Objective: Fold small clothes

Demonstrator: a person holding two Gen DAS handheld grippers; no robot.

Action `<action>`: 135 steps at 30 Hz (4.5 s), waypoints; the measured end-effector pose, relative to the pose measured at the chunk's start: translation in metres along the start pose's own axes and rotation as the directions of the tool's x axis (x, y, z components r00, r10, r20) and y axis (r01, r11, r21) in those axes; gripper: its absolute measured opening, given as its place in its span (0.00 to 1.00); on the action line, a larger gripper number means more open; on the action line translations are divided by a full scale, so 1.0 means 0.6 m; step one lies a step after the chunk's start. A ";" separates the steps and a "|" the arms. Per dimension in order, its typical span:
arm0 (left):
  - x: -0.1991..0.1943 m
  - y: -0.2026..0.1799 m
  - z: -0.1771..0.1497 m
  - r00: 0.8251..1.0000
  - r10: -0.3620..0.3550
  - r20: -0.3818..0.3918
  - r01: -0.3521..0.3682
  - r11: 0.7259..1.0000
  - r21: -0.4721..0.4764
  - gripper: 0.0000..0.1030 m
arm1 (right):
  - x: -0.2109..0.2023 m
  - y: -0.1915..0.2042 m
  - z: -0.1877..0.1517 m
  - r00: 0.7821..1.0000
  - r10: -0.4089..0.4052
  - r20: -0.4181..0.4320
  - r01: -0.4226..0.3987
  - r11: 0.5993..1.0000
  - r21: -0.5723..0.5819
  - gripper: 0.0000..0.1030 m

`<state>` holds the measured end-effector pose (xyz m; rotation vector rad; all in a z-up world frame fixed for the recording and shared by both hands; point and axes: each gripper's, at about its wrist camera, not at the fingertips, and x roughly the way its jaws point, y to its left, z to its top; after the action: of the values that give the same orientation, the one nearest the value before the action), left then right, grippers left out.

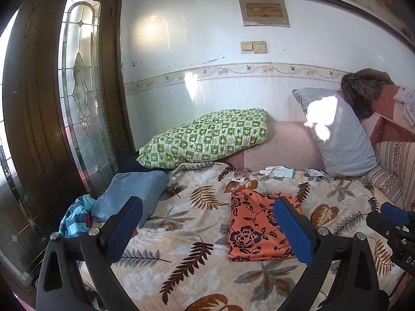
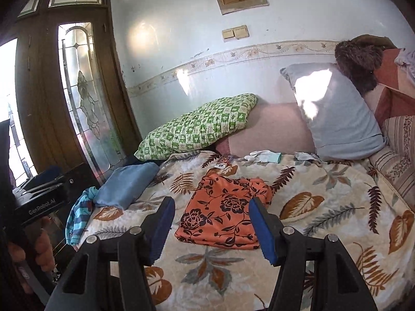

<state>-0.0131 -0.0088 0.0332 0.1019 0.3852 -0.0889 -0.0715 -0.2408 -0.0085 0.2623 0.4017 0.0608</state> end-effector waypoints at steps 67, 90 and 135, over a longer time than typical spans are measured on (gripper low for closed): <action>0.024 0.023 -0.031 0.996 -0.024 -0.090 0.021 0.999 -0.026 0.98 | 0.033 0.030 -0.026 0.998 0.025 -0.052 -0.028 0.998 -0.057 0.61; 0.034 0.070 -0.055 0.994 -0.025 -0.106 0.017 0.997 -0.076 0.98 | 0.048 0.081 -0.028 0.998 0.035 -0.051 -0.040 0.994 -0.103 0.61; 0.099 0.088 -0.064 0.986 -0.038 -0.165 0.023 0.995 -0.092 0.98 | 0.119 0.107 -0.025 0.995 0.044 -0.088 -0.056 0.989 -0.140 0.61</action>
<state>0.0331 0.0438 -0.0206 0.0146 0.5575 -0.0936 -0.0124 -0.1677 -0.0319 0.1292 0.4728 0.1492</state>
